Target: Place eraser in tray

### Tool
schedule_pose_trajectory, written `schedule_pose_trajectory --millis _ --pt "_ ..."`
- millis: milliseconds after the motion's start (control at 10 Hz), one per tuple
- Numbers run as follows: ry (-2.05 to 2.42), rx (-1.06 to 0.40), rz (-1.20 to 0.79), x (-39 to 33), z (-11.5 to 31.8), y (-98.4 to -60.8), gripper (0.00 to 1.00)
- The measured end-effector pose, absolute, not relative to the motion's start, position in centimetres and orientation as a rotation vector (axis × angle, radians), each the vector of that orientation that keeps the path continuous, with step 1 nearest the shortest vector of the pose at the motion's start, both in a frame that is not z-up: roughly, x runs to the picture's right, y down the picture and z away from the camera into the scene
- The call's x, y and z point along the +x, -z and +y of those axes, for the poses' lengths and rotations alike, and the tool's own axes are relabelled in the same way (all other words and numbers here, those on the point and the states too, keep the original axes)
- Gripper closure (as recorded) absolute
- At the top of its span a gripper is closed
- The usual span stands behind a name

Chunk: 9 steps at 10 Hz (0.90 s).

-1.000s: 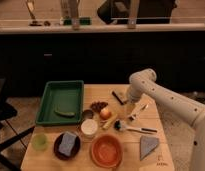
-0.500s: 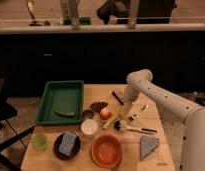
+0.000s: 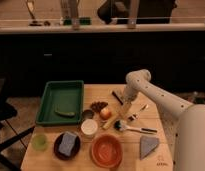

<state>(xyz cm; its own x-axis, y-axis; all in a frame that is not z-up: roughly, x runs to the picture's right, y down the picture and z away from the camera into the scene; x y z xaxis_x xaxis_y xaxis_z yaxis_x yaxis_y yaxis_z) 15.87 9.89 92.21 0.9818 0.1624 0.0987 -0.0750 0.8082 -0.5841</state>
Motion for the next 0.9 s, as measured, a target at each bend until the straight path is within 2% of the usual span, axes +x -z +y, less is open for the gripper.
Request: schedule_pose_trajectory --millis 500,900 --pt "-0.220 -0.563 -0.119 15.7 8.0 -91.4 0.20" --pt "-0.346 -0.564 -0.099 15.4 7.0 -92.8 0.20"
